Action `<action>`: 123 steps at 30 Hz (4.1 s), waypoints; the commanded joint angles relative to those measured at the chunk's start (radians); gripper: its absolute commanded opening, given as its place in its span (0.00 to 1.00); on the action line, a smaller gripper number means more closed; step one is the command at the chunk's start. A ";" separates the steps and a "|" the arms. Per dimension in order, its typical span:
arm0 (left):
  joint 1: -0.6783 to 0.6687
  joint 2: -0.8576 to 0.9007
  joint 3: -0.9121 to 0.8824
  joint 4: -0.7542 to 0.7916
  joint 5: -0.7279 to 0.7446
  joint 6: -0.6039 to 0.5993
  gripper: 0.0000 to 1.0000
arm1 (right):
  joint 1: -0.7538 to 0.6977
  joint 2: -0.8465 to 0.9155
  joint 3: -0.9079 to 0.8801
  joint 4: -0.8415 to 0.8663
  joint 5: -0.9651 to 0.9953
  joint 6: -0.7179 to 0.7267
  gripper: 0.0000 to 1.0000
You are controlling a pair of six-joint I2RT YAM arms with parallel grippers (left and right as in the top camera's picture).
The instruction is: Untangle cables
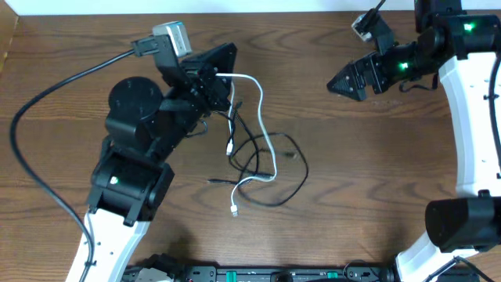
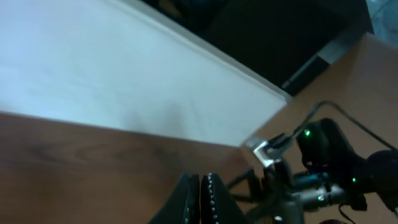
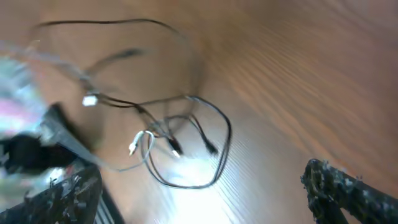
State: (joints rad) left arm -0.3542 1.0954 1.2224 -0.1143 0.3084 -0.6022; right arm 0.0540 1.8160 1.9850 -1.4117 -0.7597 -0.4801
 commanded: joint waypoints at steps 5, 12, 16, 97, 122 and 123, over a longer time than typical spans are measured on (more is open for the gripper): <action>0.019 0.122 0.006 0.190 0.262 -0.262 0.07 | 0.086 -0.061 0.010 0.003 -0.249 -0.202 0.99; 0.074 0.196 0.006 0.236 0.284 -0.499 0.08 | 0.182 -0.061 0.010 0.079 -0.293 -0.202 0.99; 0.078 0.205 0.006 0.236 0.287 -0.578 0.08 | 0.219 -0.058 0.010 0.172 -0.289 -0.177 0.83; 0.155 0.206 0.006 0.340 0.409 -0.648 0.08 | 0.286 0.081 0.010 0.450 -0.550 -0.212 0.71; 0.173 0.302 0.006 0.341 0.495 -0.637 0.08 | 0.281 0.080 0.010 0.445 -0.375 -0.093 0.84; 0.177 0.302 0.006 0.340 0.509 -0.636 0.08 | 0.270 0.080 0.010 0.448 -0.344 -0.070 0.85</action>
State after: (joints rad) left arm -0.1867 1.4075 1.2205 0.2211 0.7601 -1.2778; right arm 0.3569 1.8912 1.9865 -0.9676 -1.2255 -0.6292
